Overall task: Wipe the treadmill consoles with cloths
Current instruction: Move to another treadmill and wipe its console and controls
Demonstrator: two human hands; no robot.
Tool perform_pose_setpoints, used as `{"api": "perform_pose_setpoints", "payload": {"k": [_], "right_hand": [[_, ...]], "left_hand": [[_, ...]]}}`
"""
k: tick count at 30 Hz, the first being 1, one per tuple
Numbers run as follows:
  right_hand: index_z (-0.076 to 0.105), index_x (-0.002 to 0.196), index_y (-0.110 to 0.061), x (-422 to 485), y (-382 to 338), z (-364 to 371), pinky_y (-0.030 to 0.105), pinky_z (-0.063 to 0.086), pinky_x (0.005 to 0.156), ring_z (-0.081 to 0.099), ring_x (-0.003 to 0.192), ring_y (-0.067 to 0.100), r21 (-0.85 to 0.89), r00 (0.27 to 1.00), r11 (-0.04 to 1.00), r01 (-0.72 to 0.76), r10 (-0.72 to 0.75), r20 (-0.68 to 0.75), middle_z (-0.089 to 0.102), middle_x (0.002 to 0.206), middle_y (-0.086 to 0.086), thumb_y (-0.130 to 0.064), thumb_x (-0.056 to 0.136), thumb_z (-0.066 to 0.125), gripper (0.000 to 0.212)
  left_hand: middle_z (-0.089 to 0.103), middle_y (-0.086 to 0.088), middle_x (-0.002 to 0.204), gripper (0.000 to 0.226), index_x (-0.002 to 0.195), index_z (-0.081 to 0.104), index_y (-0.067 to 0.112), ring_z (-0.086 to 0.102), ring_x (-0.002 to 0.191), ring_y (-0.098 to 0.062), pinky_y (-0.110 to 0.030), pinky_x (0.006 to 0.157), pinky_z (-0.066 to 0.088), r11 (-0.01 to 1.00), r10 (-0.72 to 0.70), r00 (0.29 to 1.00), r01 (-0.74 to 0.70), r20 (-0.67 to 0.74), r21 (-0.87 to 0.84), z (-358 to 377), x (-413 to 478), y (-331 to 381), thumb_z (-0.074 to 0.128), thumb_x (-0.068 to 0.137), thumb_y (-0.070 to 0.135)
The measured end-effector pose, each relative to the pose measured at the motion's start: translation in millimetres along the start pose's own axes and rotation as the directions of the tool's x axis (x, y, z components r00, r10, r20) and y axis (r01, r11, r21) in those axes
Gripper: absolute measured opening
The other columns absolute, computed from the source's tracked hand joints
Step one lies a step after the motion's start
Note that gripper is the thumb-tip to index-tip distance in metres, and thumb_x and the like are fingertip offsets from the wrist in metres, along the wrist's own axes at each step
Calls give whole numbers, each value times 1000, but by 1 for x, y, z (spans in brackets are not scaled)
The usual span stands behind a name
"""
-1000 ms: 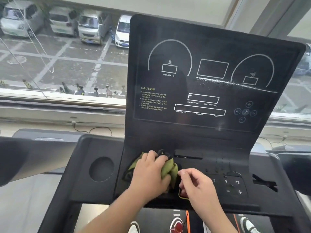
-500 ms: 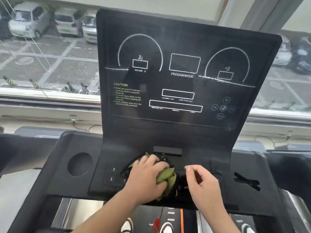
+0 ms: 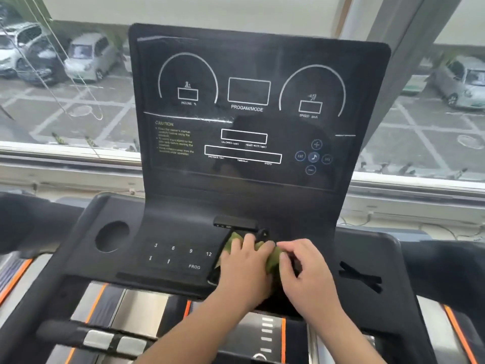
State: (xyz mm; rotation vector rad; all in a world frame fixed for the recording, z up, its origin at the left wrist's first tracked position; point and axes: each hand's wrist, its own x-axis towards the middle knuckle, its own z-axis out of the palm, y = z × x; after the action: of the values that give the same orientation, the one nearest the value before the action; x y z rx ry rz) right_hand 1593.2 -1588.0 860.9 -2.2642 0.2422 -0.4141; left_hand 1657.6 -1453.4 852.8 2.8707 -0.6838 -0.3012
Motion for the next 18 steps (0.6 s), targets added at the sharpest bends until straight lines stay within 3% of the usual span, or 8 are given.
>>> {"api": "perform_pose_setpoints", "payload": {"k": [2,4,6,8,10,12,14,18], "right_hand": [[71,111,-28,-7,3,-2,25,51,91,62,108,7,-19,1000,1000,23,-23,-12,63,110,-21,-2,95,62,32],[70,120,-24,-14,6,-1,27,47,103,58,119,5,-31,998,998,49,-50,-32,63,122,-17,1,91,61,39],[67,132,-24,-17,6,6,32,42,116,52,132,5,-33,998,999,35,-34,46,60,135,-16,-16,93,58,41],[64,138,-27,-16,1,18,41,33,123,51,138,12,-138,992,990,26,-9,122,58,141,-14,-44,94,49,49],[68,132,-32,-13,-1,33,51,34,120,54,136,23,-339,984,937,81,-22,175,61,140,-5,-63,88,50,57],[72,119,-37,-8,-2,43,58,39,110,56,130,31,-482,970,862,156,-42,238,63,135,2,-70,77,59,55],[71,107,-36,-4,3,45,58,44,101,58,122,36,-537,963,816,213,-83,257,62,130,4,-61,73,65,43],[69,90,-33,-5,25,23,48,44,89,59,108,34,-554,967,797,239,-143,212,63,118,1,-43,69,64,24]], "left_hand": [[47,-3,130,52,135,46,35,48,122,-34,-47,96,47,998,53,999,-52,3,-46,4,3,15,40,86,50],[48,0,137,57,139,48,33,48,126,-28,-40,106,44,962,151,988,-142,21,-233,2,3,12,40,84,50],[49,9,141,55,140,53,35,48,132,-10,-30,112,41,841,164,986,-157,-32,-517,-4,-5,-4,57,84,39],[52,17,139,52,133,62,34,48,133,0,-25,112,42,752,98,989,-148,-113,-642,-3,-19,-28,61,81,28],[55,22,131,47,121,70,30,53,127,2,-26,109,46,749,-50,981,-86,-185,-657,-1,-31,-50,57,77,21],[58,23,122,44,112,74,25,57,118,-2,-32,104,51,754,-211,948,3,-238,-657,1,-35,-65,52,74,18],[60,21,118,42,109,75,23,60,115,-6,-36,100,53,764,-262,928,30,-266,-645,3,-34,-68,51,75,17],[61,19,119,34,106,76,23,59,115,-6,-31,96,54,785,-221,921,-28,-321,-619,6,-27,-53,55,81,12]]}}
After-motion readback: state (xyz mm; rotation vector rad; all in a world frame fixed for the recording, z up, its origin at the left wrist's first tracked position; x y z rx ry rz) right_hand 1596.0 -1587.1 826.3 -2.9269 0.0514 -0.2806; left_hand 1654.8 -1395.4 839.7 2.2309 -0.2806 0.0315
